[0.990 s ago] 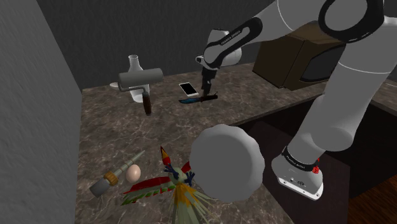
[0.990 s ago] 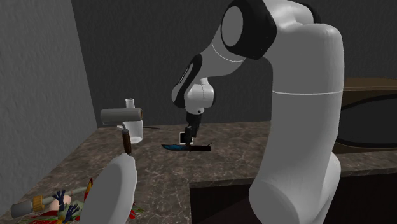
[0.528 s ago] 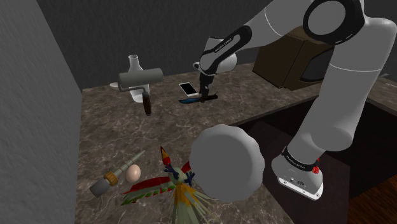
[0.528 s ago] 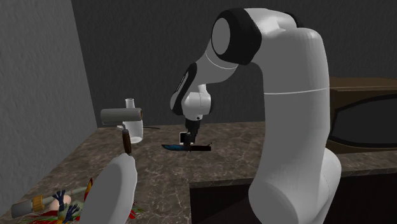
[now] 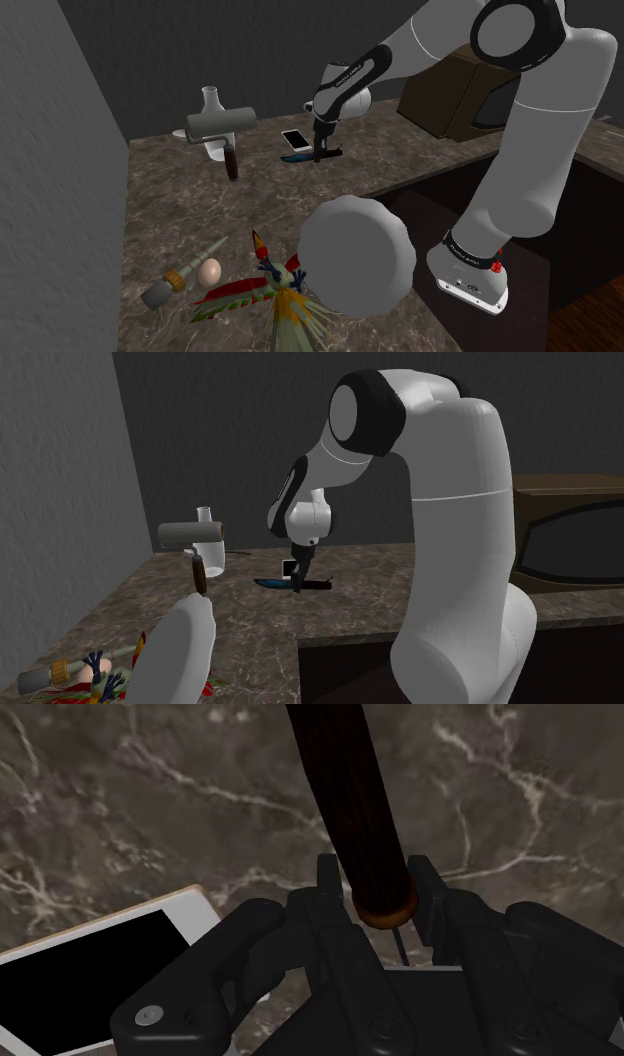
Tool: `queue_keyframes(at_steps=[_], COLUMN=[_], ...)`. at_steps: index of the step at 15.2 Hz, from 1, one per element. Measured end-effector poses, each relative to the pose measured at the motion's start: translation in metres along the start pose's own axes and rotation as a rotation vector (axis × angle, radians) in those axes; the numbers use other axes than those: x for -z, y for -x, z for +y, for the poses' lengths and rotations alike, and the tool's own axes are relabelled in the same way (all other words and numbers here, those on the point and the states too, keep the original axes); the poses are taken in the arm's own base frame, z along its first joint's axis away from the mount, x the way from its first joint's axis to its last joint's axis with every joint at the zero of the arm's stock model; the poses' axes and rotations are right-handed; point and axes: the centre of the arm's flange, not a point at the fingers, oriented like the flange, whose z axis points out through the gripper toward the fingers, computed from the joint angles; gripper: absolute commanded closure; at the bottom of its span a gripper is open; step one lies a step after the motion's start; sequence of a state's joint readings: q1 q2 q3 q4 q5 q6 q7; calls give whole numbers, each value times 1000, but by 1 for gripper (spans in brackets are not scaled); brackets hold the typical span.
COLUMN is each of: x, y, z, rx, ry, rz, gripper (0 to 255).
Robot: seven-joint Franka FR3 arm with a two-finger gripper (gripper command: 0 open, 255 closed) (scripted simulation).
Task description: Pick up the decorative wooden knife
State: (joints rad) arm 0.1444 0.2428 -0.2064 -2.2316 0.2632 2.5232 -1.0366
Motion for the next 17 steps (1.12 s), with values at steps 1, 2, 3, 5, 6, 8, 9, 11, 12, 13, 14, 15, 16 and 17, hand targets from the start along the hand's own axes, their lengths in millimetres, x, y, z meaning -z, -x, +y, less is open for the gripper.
queue_keyframes(at_steps=[1,2,3,5,6,8,9,11,12,13,14,15,16,17], x=[0,0,0,0,2,10,14,25,30,37,41,47,52,57], y=[0,0,0,-1,-1,-1,-2,-2,-3,-4,-5,-6,-7,-8], z=[0,0,0,0,0,-1,-1,0,0,0,0,0,-1,-2], rx=[0,0,0,0,-1,-1,-1,-1,-1,-2,-2,-2,-2,-2], ry=[0,0,0,0,0,0,0,0,0,0,0,0,0,0], rz=[0,0,0,0,0,-1,-1,-1,-1,-1,-1,-1,-1,-1], gripper=[255,255,255,255,255,255,255,255,255,255,255,255,255,255])
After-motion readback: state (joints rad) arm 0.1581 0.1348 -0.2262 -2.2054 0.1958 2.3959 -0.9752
